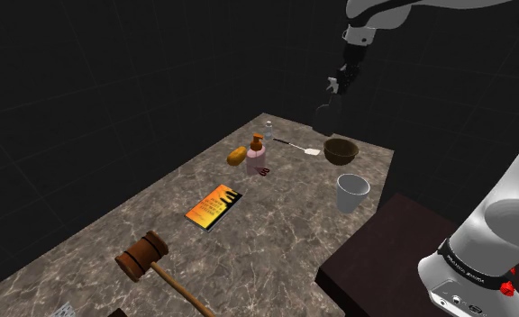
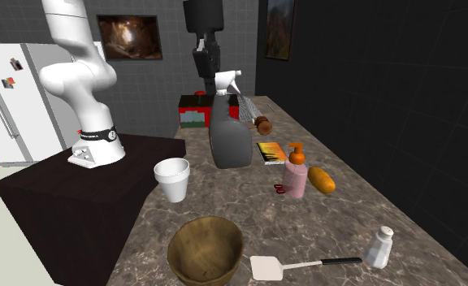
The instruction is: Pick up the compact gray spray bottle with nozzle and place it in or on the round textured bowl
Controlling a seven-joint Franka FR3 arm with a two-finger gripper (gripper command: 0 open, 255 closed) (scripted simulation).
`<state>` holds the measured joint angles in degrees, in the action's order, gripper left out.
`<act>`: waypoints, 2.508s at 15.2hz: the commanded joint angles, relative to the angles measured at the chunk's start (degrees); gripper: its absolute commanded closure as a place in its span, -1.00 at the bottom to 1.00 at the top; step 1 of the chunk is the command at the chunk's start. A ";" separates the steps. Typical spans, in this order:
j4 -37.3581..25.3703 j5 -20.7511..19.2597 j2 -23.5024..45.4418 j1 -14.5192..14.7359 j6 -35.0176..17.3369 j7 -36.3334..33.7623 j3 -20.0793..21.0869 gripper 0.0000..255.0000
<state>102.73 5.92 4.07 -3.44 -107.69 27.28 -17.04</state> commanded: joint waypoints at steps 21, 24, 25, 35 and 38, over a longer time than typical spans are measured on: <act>-16.88 5.68 13.87 -10.27 5.46 15.53 -5.37 1.00; -14.72 5.81 13.98 -10.13 3.22 15.78 -5.30 1.00; -14.04 5.87 14.04 -10.10 2.48 15.87 -5.27 1.00; -8.19 6.79 15.41 -9.95 -4.57 16.95 -4.89 1.00; -6.75 7.18 16.06 -9.97 -6.58 17.33 -4.74 1.00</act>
<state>95.78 12.92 19.77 -13.33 -113.70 44.42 -21.83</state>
